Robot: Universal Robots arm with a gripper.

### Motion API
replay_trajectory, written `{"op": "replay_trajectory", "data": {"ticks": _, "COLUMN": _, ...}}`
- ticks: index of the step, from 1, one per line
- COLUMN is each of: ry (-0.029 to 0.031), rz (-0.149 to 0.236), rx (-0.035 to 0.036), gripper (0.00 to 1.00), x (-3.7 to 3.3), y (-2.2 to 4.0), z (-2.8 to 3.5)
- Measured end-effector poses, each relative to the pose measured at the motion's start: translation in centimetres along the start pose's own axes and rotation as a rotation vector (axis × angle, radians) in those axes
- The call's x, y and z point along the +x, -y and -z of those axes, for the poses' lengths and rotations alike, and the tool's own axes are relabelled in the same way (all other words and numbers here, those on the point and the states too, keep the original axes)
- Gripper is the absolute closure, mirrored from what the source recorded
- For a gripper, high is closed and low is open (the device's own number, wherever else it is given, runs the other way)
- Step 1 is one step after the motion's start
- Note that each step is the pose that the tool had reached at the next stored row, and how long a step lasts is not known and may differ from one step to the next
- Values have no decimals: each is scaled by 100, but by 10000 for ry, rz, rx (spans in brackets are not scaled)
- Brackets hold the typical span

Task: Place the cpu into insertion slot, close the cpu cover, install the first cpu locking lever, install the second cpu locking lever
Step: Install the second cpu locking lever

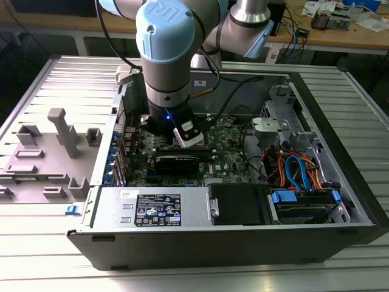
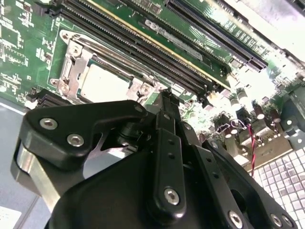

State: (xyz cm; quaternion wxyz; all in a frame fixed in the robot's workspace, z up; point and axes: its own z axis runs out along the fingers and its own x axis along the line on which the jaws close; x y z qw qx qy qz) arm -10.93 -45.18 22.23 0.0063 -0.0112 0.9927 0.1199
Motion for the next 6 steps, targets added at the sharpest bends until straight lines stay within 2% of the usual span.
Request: {"op": "replay_trajectory", "data": {"ticks": 6, "ry": -4, "rz": -1, "rx": 1, "gripper": 89, "x": 0, "y": 0, "z": 1}}
